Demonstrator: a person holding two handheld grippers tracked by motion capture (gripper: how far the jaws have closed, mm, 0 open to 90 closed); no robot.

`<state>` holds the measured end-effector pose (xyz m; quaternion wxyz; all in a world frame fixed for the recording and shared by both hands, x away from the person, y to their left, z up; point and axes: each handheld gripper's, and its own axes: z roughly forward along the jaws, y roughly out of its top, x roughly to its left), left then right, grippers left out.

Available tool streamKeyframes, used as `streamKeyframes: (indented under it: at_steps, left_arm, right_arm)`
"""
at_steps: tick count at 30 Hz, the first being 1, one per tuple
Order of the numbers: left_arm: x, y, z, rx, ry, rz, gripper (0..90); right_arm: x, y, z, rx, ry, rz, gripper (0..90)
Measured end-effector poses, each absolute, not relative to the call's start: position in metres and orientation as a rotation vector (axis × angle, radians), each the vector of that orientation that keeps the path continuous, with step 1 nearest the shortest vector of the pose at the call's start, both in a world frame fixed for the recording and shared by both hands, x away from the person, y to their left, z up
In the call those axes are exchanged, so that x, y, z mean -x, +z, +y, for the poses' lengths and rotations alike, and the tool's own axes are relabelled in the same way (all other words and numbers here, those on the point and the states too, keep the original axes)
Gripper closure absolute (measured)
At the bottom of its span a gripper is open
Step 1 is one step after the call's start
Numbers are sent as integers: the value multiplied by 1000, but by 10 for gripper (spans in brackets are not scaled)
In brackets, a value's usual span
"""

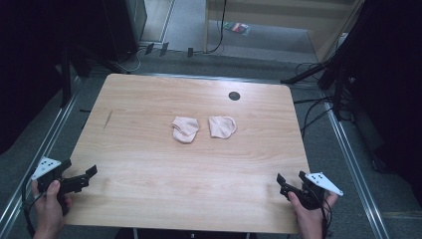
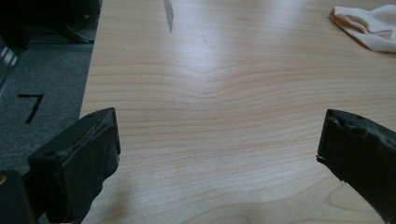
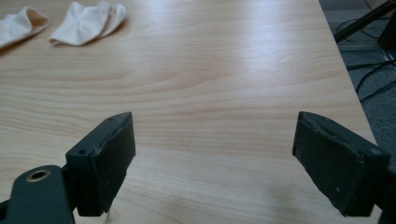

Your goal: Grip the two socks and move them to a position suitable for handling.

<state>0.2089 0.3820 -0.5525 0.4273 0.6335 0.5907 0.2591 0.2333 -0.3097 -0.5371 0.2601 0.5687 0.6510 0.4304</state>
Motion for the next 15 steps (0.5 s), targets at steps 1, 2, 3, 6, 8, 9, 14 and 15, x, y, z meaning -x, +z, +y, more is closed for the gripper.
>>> streamKeyframes:
  at_steps: [1, 2, 3, 6, 8, 9, 14, 15]
  left_arm:
    - [-209, -552, 382, -1584, 645, 1476, 0]
    - [-209, -553, 382, -1583, 646, 1477, 0]
    - [-209, -553, 382, -1583, 646, 1477, 0]
    - [-209, -553, 383, -1578, 640, 1480, 0]
    - [-209, -553, 383, -1573, 637, 1482, 0]
    - [-209, -553, 384, -1572, 636, 1479, 0]
    - [-209, -553, 384, -1568, 629, 1484, 0]
    - [-209, -553, 384, -1566, 629, 1487, 0]
  right_arm:
    - [-234, -535, -307, -1530, 1172, 1765, 133]
    - [-234, -532, -303, -1525, 1173, 1767, 133]
    - [-234, -532, -303, -1525, 1173, 1767, 133]
    - [-238, -525, -288, -1484, 1171, 1786, 133]
    - [-243, -521, -276, -1469, 1167, 1814, 133]
    - [-248, -517, -264, -1454, 1168, 1836, 133]
    - [-261, -508, -233, -1404, 1166, 1880, 142]
    - [-264, -507, -227, -1399, 1160, 1885, 148]
